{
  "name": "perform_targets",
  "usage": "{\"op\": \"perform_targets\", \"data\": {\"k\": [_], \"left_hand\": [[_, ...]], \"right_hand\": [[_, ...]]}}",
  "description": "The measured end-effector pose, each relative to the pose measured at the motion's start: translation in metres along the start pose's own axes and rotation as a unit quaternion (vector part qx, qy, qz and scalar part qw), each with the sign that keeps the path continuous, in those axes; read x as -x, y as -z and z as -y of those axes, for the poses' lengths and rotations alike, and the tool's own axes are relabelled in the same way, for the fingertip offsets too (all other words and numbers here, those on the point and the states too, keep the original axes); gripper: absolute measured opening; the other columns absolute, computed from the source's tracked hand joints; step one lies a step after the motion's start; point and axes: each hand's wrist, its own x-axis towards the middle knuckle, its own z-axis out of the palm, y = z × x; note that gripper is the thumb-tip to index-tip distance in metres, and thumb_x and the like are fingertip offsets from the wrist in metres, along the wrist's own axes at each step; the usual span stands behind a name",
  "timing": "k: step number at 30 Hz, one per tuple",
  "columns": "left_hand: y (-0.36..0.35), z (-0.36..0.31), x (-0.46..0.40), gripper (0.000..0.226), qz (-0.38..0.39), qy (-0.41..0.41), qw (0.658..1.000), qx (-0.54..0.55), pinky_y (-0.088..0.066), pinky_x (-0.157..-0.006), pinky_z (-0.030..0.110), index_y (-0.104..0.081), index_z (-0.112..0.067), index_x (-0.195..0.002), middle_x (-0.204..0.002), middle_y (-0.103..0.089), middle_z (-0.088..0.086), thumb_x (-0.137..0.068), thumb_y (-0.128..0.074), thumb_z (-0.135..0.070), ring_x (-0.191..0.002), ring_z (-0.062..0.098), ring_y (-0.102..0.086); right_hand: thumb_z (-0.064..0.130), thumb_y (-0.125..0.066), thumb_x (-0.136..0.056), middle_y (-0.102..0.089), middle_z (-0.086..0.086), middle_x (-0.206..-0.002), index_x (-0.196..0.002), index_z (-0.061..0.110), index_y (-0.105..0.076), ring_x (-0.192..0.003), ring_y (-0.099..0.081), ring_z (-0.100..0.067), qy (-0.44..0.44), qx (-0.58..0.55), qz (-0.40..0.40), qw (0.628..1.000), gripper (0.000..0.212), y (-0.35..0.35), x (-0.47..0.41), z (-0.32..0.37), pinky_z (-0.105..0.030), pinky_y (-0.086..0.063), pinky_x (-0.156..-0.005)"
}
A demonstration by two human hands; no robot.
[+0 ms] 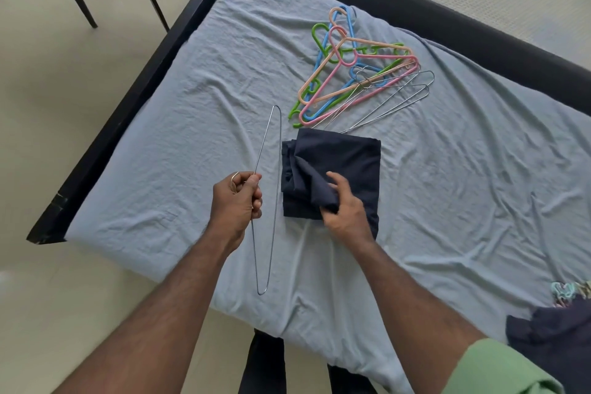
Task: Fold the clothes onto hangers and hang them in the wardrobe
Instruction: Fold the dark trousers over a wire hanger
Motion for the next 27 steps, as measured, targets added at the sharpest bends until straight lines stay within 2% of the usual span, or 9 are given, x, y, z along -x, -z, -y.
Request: {"op": "perform_targets", "data": {"k": [4,6,9,10,12,15,19,23,27], "left_hand": [[-0.005,0.003,0.004,0.008,0.000,0.002,1.000,-0.003,-0.039,-0.046,0.025,-0.063,-0.007,-0.100,-0.059,-0.054,-0.003,-0.099,-0.064,-0.015,-0.048,0.009,-0.045],[-0.005,0.004,0.004,0.008,0.002,0.000,1.000,-0.006,-0.038,-0.046,0.024,-0.063,-0.008,-0.100,-0.059,-0.054,-0.002,-0.099,-0.064,-0.015,-0.047,0.010,-0.045],[-0.002,0.004,0.003,0.009,0.000,-0.004,1.000,-0.012,-0.036,-0.044,0.022,-0.064,-0.007,-0.101,-0.059,-0.055,-0.001,-0.099,-0.064,-0.016,-0.046,0.010,-0.044],[-0.001,0.003,0.002,0.010,0.000,-0.007,1.000,-0.011,-0.035,-0.044,0.022,-0.065,-0.007,-0.102,-0.058,-0.055,-0.001,-0.099,-0.064,-0.016,-0.046,0.010,-0.043],[0.000,-0.002,0.001,0.010,0.001,-0.016,1.000,-0.009,-0.034,-0.044,0.021,-0.066,-0.006,-0.104,-0.057,-0.053,-0.002,-0.100,-0.062,-0.015,-0.045,0.009,-0.041],[-0.004,-0.015,0.000,0.012,0.002,-0.031,0.999,-0.007,-0.032,-0.042,0.019,-0.068,-0.008,-0.104,-0.056,-0.051,-0.003,-0.103,-0.057,-0.013,-0.043,0.007,-0.039],[-0.003,-0.040,-0.001,0.015,0.002,-0.047,0.999,-0.009,-0.029,-0.041,0.018,-0.068,-0.011,-0.100,-0.055,-0.048,-0.003,-0.104,-0.054,-0.012,-0.045,0.007,-0.037],[0.020,-0.071,-0.001,0.022,-0.017,-0.078,0.997,-0.023,-0.026,-0.042,0.020,-0.064,-0.012,-0.084,-0.053,-0.043,-0.003,-0.103,-0.054,-0.011,-0.045,0.010,-0.032],[0.063,-0.098,-0.004,0.017,-0.068,-0.096,0.993,-0.013,-0.031,-0.042,0.020,-0.065,-0.012,-0.112,-0.054,-0.046,-0.008,-0.105,-0.050,-0.011,-0.043,0.008,-0.035]], "right_hand": [[0.047,-0.074,-0.078,-0.033,0.012,-0.161,-0.156,0.040,-0.020,-0.148,-0.031,-0.014,-0.002,0.177,0.063,0.982,0.095,-0.027,0.005,0.006,-0.058,-0.032,-0.115],[0.030,-0.071,-0.085,-0.024,0.014,-0.165,-0.159,0.040,-0.016,-0.152,-0.022,-0.014,-0.024,0.178,0.065,0.982,0.093,-0.034,0.002,0.008,-0.064,-0.024,-0.117],[0.002,-0.056,-0.085,-0.053,0.023,-0.145,-0.151,0.045,-0.040,-0.132,-0.052,-0.011,-0.055,-0.045,-0.005,0.997,0.081,-0.030,0.000,0.007,-0.046,-0.040,-0.115],[-0.001,-0.056,-0.087,-0.060,0.024,-0.136,-0.146,0.041,-0.050,-0.122,-0.060,-0.007,-0.070,-0.129,-0.038,0.989,0.073,-0.024,0.000,0.005,-0.035,-0.045,-0.112],[0.003,-0.060,-0.095,-0.069,0.011,-0.129,-0.140,0.027,-0.060,-0.120,-0.064,-0.008,-0.055,-0.207,-0.106,0.971,0.051,-0.007,0.003,0.010,-0.035,-0.048,-0.109],[0.003,-0.061,-0.098,-0.070,0.000,-0.128,-0.138,0.016,-0.061,-0.122,-0.064,-0.013,0.026,-0.226,-0.112,0.967,0.042,0.011,0.015,0.037,-0.035,-0.048,-0.109],[-0.017,-0.054,-0.088,-0.063,0.001,-0.140,-0.141,0.011,-0.058,-0.132,-0.058,-0.017,0.150,-0.241,-0.022,0.959,0.061,-0.005,0.038,0.083,-0.039,-0.043,-0.114],[-0.018,-0.048,-0.076,-0.068,0.011,-0.131,-0.140,0.021,-0.059,-0.118,-0.065,-0.007,0.120,-0.233,0.042,0.964,0.076,-0.050,0.038,0.132,-0.031,-0.051,-0.100],[-0.011,-0.049,-0.075,-0.073,0.012,-0.118,-0.138,0.030,-0.061,-0.100,-0.066,0.003,0.054,-0.212,0.053,0.974,0.075,-0.090,0.021,0.176,-0.015,-0.049,-0.088]]}}
